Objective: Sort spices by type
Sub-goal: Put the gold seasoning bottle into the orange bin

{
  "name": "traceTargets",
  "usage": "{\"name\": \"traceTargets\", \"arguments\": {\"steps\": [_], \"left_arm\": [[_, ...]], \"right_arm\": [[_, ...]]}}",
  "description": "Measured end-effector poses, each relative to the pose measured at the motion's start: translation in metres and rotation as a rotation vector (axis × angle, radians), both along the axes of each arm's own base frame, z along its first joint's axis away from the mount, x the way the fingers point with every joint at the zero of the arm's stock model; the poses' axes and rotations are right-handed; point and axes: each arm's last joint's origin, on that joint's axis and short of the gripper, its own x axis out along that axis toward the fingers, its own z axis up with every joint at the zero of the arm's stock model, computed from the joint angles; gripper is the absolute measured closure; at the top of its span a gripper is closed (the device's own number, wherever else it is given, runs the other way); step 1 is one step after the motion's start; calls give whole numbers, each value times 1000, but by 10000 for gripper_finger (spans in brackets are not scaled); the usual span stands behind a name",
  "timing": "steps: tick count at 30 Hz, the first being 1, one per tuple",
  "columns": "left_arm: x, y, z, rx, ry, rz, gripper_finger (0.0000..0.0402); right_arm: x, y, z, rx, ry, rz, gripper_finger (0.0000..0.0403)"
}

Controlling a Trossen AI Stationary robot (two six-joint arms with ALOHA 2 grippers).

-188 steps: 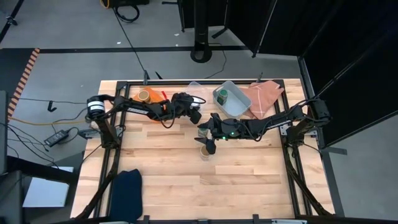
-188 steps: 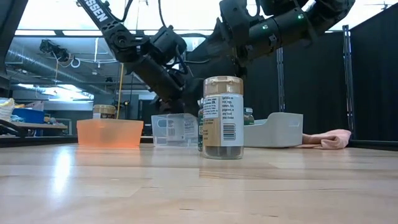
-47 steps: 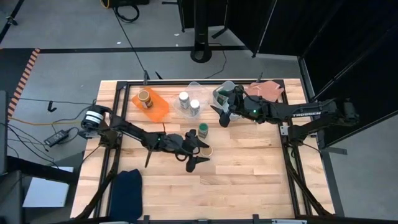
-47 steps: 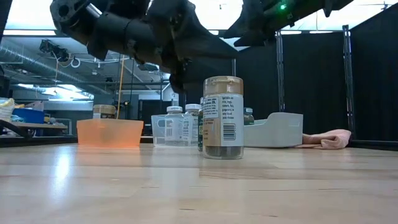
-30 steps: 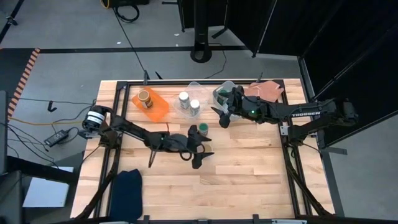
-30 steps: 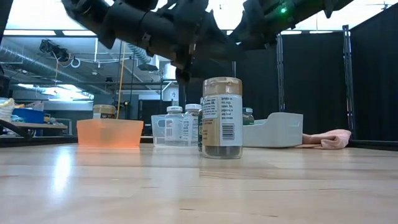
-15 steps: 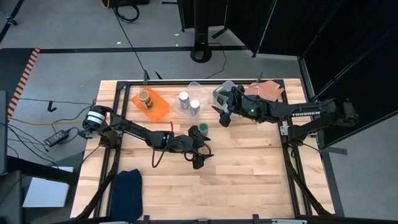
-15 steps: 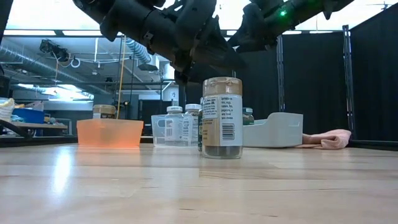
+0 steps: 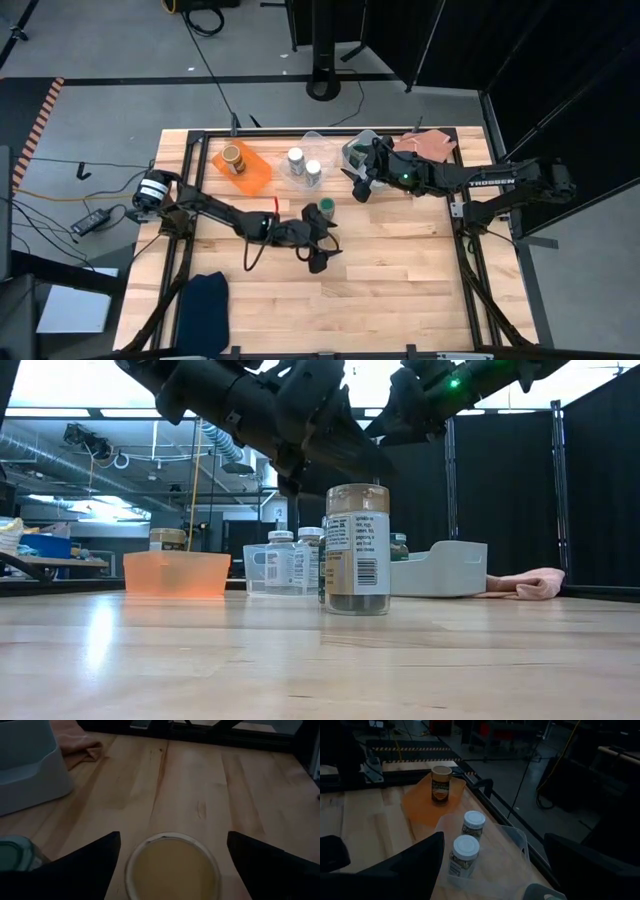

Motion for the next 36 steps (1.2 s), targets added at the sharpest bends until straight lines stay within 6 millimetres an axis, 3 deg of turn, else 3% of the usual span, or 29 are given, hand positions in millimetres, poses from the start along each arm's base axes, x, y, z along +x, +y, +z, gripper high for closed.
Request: {"name": "traceTargets", "arguments": {"steps": [23, 30, 36], "left_arm": [[1, -6, -11, 52, 29, 9, 35], [2, -6, -16, 58, 46, 12, 67], [3, -6, -20, 61, 42, 23, 121]], "right_arm": [[-1, 0, -2, 9, 16, -2, 53], [-1, 0, -2, 10, 21, -2, 53], [-1, -2, -3, 11, 28, -10, 53]]}}
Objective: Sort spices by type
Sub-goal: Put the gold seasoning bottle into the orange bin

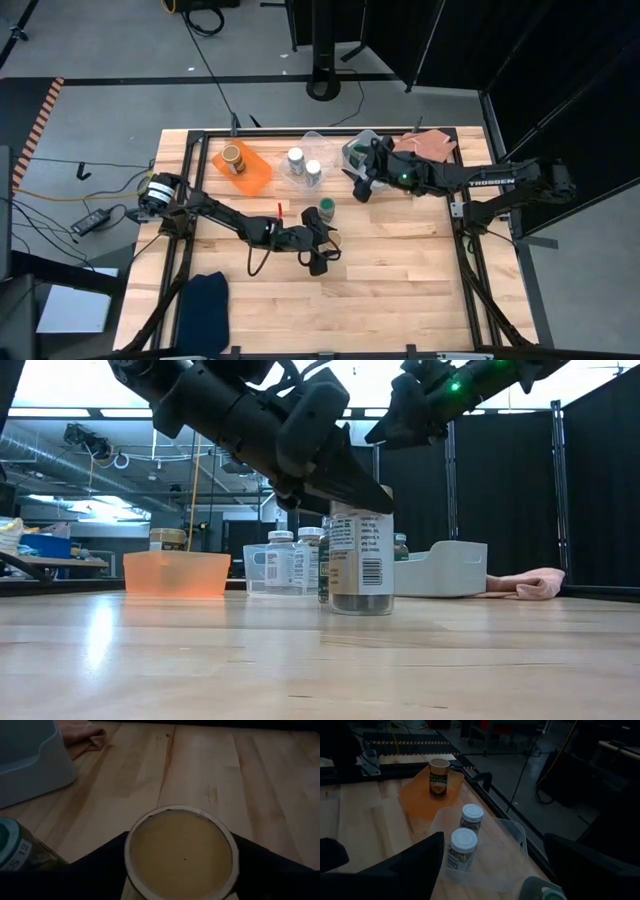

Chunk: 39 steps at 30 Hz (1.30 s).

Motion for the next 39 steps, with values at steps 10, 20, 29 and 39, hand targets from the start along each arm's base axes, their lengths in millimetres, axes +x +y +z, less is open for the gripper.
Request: {"name": "traceTargets", "arguments": {"steps": [10, 20, 29, 39], "left_arm": [[-1, 2, 2, 21, -12, 51, 134], [-8, 17, 30, -39, -59, 114, 134], [-42, 39, 90, -114, -121, 188, 134], [-130, 62, 160, -95, -194, 465, 129]], "right_arm": [[-1, -6, -1, 9, 1, -26, 53], [-3, -15, 0, 8, -5, -60, 53], [-5, -21, 0, 13, -8, -82, 53], [-6, -23, -1, 46, -24, -103, 53]]}}
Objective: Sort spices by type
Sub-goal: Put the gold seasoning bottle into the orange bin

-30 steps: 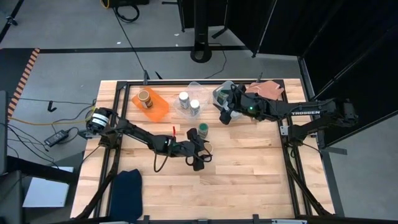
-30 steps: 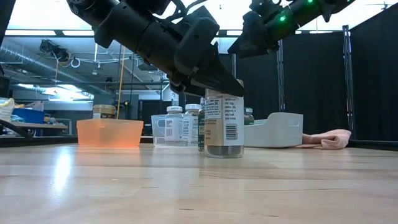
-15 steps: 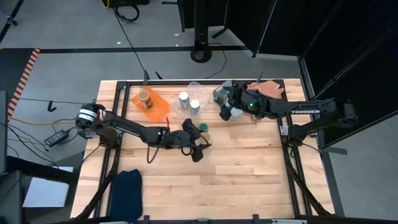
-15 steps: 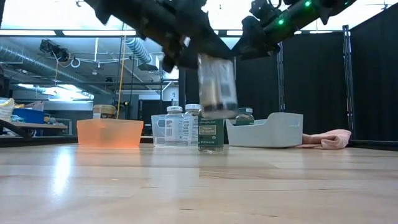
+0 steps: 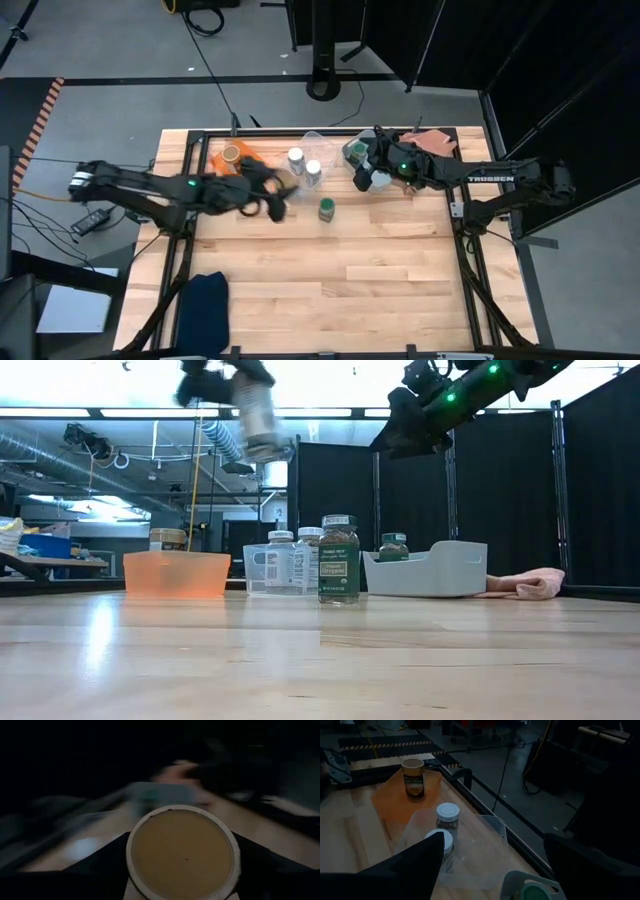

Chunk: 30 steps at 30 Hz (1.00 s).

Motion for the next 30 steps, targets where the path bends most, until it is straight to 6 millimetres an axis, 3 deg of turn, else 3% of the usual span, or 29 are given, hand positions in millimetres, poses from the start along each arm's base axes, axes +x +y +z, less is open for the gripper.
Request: {"name": "traceTargets", "arguments": {"steps": [5, 10, 16, 30], "left_arm": [[-42, 10, 3, 30, 68, 255, 133], [-64, 16, -11, 45, 144, 466, 129], [-66, 17, -34, 27, 172, 593, 127], [-73, 29, -114, 15, 93, 790, 127]], "right_arm": [[0, 0, 0, 15, -12, -7, 53], [0, -1, 0, 15, -12, -9, 53], [0, -2, 0, 16, -12, -13, 53], [-3, -9, 0, 54, -45, -57, 53]]}}
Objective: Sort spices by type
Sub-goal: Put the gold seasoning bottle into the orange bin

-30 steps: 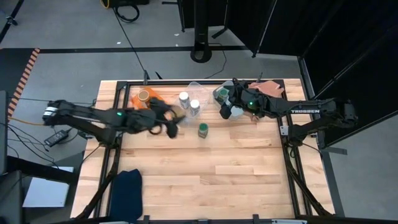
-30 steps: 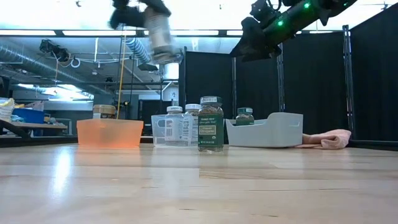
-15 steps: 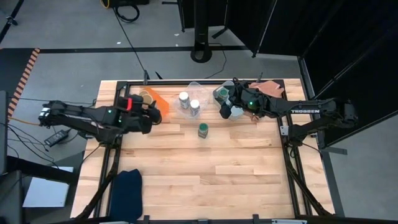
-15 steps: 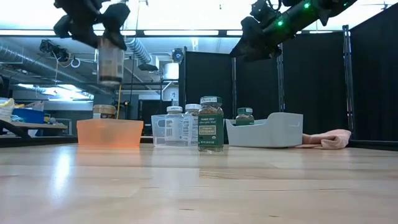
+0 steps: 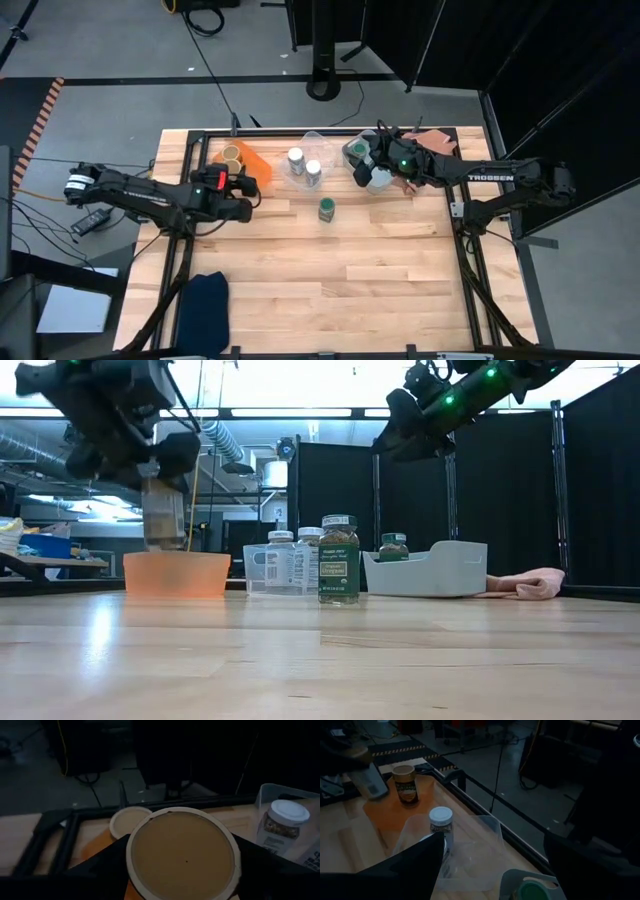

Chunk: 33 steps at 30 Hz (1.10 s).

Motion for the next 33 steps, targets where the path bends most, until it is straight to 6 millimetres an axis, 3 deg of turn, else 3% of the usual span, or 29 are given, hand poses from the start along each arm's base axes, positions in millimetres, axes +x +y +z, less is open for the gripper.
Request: {"name": "traceTargets", "arguments": {"steps": [17, 27, 33], "left_arm": [[0, 17, -47, 6, -46, 16, 127], [9, 30, -54, -75, 64, -84, 125], [16, 36, -58, -100, 95, -133, 102]], "right_arm": [[0, 0, 0, 8, -6, -3, 53], [0, 0, 0, 6, -5, -3, 53], [0, 0, 0, 5, -4, -1, 53]]}}
